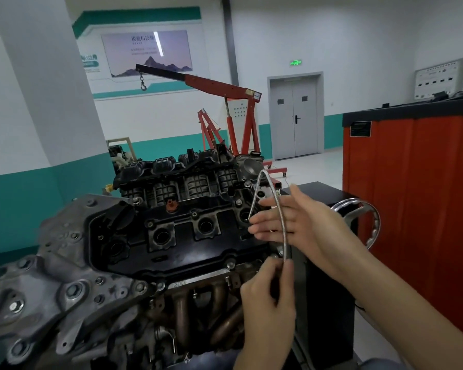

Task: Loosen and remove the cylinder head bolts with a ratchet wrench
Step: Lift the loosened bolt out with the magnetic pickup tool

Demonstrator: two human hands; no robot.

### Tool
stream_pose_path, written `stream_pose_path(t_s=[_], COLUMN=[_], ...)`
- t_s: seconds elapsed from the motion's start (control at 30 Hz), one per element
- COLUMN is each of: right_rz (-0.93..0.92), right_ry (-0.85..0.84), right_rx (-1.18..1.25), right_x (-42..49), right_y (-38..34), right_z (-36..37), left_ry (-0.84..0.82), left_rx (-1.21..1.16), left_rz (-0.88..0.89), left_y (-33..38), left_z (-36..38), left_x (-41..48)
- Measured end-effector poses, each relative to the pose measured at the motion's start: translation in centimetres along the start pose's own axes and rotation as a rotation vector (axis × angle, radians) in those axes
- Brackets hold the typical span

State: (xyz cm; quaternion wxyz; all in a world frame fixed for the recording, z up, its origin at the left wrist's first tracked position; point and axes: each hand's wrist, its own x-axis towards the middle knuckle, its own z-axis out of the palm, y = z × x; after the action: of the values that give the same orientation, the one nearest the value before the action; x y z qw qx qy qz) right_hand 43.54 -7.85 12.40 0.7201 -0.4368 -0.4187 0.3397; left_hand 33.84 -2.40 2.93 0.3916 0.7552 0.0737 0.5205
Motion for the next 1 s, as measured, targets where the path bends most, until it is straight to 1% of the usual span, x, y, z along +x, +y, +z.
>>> stream_pose_path(t_s=[0.07, 0.13, 0.2, 0.3, 0.4, 0.47, 0.57, 0.6, 0.7, 0.73, 0.9, 0.93, 1.0], right_rz=[0.015, -0.034, -0.104, -0.154, -0.189, -0.217, -0.254, -0.269, -0.291, -0.286, -0.293, -0.302, -0.315], right_ry=[0.125, 0.261, 0.346, 0.406, 0.451, 0.449, 0.41, 0.396, 0.379, 0.38, 0.351, 0.345, 0.325], right_rx=[-0.029, -0.103, -0.208, -0.339, -0.327, -0.253, -0.207, -0.212, -0.221, -0.221, -0.194, -0.186, -0.165], right_x=[0.0, 0.4, 0.4, 0.3, 0.2, 0.1, -0.2, -0.4, -0.8, -0.9, -1.6, -1.8, -2.1], right_y=[-0.4, -0.4, -0.6, -1.1, -1.8, -2.5, -3.6, -3.9, -4.5, -4.6, -5.0, -5.2, -5.7], right_z=[0.5, 0.4, -0.1, -1.1, -1.5, -1.7, -1.9, -1.9, -1.9, -2.0, -2.1, -2.1, -2.2], left_ry=[-0.053, -0.138, -0.194, -0.133, -0.04, -0.002, -0.015, 0.005, 0.153, 0.161, -0.063, -0.084, -0.068], left_rx=[-0.044, -0.048, -0.041, 0.034, 0.143, 0.24, 0.372, 0.368, 0.27, 0.284, 0.569, 0.606, 0.635], left_rz=[-0.025, -0.042, -0.082, -0.195, -0.303, -0.279, -0.176, -0.15, -0.088, -0.068, -0.105, -0.109, -0.122], left_y=[0.3, 0.2, -0.6, -3.1, -5.8, -6.8, -7.2, -7.3, -7.0, -7.0, -7.6, -7.8, -8.1], left_z=[0.9, 1.4, 1.4, 0.7, -0.9, -1.8, -2.3, -2.4, -2.6, -2.6, -0.8, -0.3, 0.1], left_x=[-0.2, -0.2, 0.4, 2.3, 4.9, 6.5, 7.8, 8.0, 9.0, 9.6, 13.2, 13.5, 13.9])
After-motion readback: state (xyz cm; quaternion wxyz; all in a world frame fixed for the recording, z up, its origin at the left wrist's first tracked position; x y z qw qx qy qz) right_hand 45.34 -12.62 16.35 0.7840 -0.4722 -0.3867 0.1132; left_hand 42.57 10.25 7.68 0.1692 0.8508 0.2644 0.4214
